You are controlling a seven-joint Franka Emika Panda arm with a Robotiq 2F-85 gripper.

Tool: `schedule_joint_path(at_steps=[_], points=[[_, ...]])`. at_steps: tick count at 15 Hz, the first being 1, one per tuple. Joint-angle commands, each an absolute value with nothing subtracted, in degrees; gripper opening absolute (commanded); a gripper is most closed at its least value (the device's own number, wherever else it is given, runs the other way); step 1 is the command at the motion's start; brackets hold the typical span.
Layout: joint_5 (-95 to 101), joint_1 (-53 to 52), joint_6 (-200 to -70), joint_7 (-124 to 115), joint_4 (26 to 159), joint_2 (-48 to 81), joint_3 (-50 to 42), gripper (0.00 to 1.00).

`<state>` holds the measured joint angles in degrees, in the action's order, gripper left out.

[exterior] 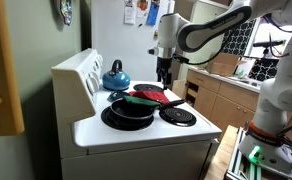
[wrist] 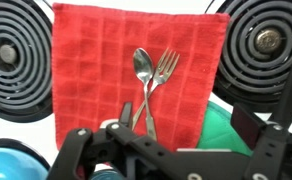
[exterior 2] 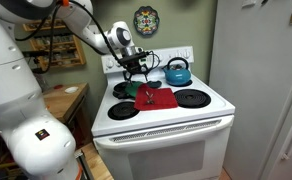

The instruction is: Unwrap the spoon and fork from the red cloth

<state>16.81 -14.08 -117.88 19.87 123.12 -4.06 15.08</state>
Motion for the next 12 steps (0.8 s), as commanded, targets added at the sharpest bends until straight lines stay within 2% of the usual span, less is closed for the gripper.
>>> schedule_joint_path(at_steps=[1,6,12], points=[[25.2,-14.9,-113.9,10.0,124.6,-8.3,16.7,1.00],[30.4,-15.1,-106.8,2.8,123.0,-9.3,18.4,1.00],[29.3,-15.2,-108.0,4.2,122.7,-8.8,17.9,1.00]])
